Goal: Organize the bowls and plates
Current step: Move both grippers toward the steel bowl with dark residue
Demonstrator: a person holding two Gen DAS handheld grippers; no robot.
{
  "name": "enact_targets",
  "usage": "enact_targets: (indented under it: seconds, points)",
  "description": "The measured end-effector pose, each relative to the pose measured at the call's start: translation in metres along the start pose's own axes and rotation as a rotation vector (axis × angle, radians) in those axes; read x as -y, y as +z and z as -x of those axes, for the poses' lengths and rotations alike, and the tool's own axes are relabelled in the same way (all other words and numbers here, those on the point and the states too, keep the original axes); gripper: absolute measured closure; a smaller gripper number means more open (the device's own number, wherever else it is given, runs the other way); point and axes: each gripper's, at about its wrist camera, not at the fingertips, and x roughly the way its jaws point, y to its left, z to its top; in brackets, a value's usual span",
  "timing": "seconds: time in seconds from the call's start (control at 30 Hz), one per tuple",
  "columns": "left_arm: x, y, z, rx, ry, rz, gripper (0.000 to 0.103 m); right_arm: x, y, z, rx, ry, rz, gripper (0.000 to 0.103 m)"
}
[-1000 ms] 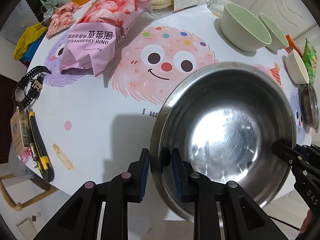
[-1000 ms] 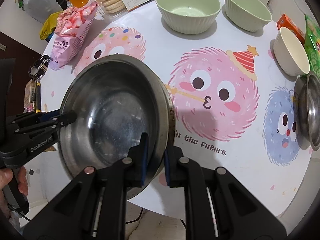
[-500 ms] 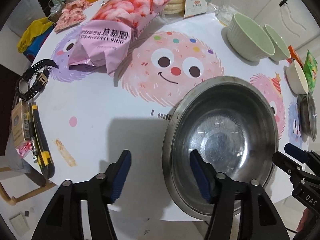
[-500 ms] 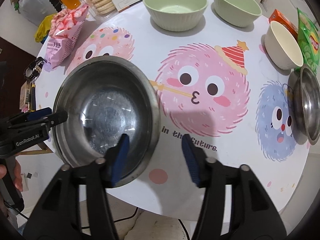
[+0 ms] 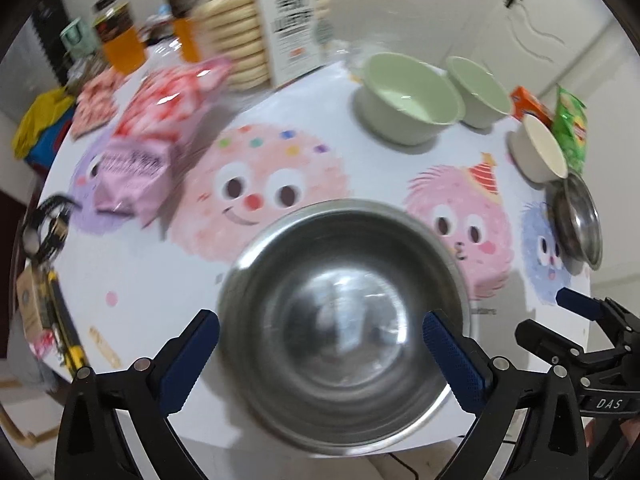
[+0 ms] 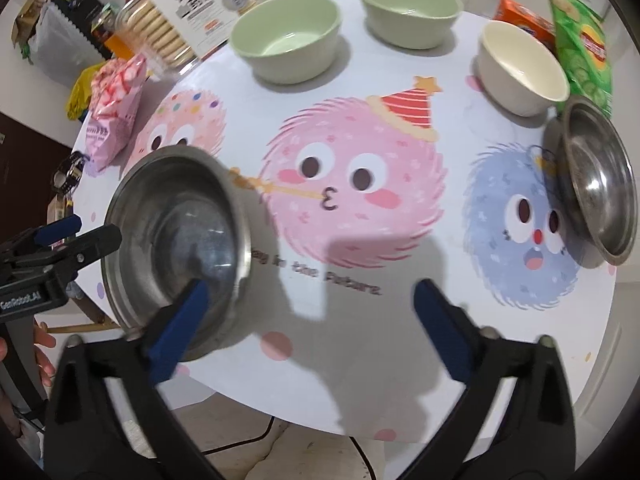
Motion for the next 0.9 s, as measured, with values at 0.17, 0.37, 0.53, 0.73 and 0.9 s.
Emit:
enact_targets:
  seconds: [0.17,0.37,0.53,0.73,0.9]
  points:
    - [0.04,0.007,-0.001,0.015,-0.012,-0.06,0.0,0.032,-0.006,0.014,0.034,-0.005,-0.044,0.0]
    - [0.086,0.008,-0.005,0.008,-0.031,-0.126,0.0,0.074,-0.015,0.03,0.065,-0.019,-0.106,0.0]
    - [0.132,0.012,-0.009,-0.003,-0.051,-0.183,0.0,0.118,-0.025,0.048,0.089,-0.016,-0.185,0.0]
    - [0.19,0.015,-0.018,-0.025,-0.062,-0.265,0.0,0.169,-0.036,0.065,0.109,-0.027,-0.271,0.0]
    - [0.235,0.021,-0.027,-0.031,-0.081,-0.289,0.0,0.211,-0.041,0.077,0.127,-0.043,-0.324,0.0]
